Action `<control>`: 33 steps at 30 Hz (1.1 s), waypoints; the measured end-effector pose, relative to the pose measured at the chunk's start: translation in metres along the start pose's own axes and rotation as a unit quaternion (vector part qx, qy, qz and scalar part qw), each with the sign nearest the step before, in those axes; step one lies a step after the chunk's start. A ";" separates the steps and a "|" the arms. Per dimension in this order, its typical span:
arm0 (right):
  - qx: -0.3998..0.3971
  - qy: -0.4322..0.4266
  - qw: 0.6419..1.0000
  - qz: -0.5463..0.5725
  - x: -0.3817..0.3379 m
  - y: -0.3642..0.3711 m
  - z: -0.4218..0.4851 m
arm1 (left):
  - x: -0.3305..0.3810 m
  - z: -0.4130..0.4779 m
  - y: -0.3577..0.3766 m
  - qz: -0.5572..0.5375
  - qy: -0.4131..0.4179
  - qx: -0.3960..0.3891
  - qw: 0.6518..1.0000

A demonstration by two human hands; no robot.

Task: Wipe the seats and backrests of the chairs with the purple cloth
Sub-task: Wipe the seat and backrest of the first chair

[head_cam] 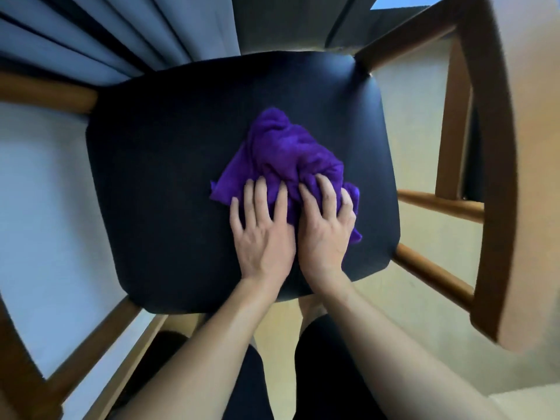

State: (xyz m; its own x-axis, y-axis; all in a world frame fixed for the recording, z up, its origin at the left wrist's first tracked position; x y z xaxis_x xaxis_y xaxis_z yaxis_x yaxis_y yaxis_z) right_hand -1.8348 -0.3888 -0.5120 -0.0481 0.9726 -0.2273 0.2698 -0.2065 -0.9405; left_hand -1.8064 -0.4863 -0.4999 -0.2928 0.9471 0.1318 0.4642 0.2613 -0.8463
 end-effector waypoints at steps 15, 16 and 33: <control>0.028 0.163 0.984 0.072 0.045 -0.040 0.161 | 0.075 0.150 -0.057 0.031 0.159 -0.003 0.987; 0.035 0.159 0.984 0.075 0.043 -0.039 0.154 | 0.074 0.145 -0.053 0.031 0.160 -0.002 0.987; 0.052 0.279 0.954 0.092 0.051 -0.027 0.096 | 0.078 0.126 -0.043 0.055 0.269 -0.033 0.961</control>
State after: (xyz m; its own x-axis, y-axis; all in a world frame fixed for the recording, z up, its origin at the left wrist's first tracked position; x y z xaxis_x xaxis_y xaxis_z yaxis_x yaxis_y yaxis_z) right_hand -1.9372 -0.3435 -0.5230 0.5190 0.8178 -0.2487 0.1260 -0.3609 -0.9240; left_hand -1.9544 -0.4471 -0.5180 0.2282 0.9243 0.3060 0.5241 0.1483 -0.8386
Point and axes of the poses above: each hand's wrist, its own z-axis towards the middle knuckle, its own y-axis out of the palm, x = y × z, the point moved 2 cm from there along z, towards the middle knuckle, and after that the axes turned 10 degrees about -x, right-handed, at the moved point
